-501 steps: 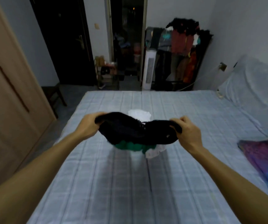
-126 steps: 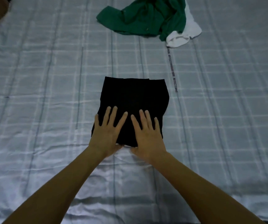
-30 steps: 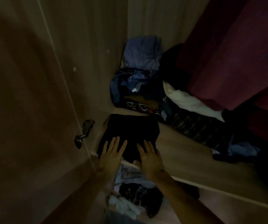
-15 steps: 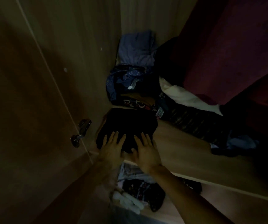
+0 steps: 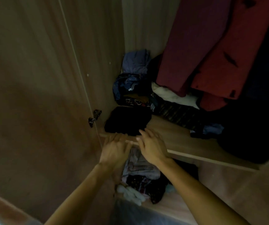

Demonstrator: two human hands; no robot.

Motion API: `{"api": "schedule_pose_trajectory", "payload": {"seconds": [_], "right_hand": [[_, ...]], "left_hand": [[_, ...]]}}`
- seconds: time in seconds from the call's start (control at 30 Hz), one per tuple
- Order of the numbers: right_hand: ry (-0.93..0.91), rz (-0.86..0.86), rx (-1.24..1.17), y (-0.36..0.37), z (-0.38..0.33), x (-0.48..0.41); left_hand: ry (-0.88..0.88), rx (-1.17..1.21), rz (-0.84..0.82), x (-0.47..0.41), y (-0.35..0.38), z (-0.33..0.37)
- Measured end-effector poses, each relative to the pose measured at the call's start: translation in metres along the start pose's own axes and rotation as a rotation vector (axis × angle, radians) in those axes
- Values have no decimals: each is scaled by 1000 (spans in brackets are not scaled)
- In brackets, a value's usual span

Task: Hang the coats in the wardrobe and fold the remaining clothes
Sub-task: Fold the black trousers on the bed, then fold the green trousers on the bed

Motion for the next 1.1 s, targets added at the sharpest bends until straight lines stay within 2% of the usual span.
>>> {"api": "schedule_pose_trajectory", "payload": {"seconds": [0.3, 0.5, 0.83, 1.1], "right_hand": [[96, 117, 84, -77, -7, 134], [273, 193, 146, -121, -23, 235], [622, 356, 314, -120, -109, 457], [989, 543, 450, -204, -155, 644]], "left_hand": [[97, 178, -36, 88, -62, 57], [222, 352, -62, 158, -85, 98], [558, 652, -330, 332, -103, 140], [890, 864, -449, 464, -165, 240]]}}
Point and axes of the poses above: each hand's wrist, its own x-axis away from the middle knuckle, its own y-axis out of the palm, z = x × y, the point moved 4 cm from there along -x, towards the middle knuckle, and after that the axes turned 11 degrees about z, right-handed, at the moved point
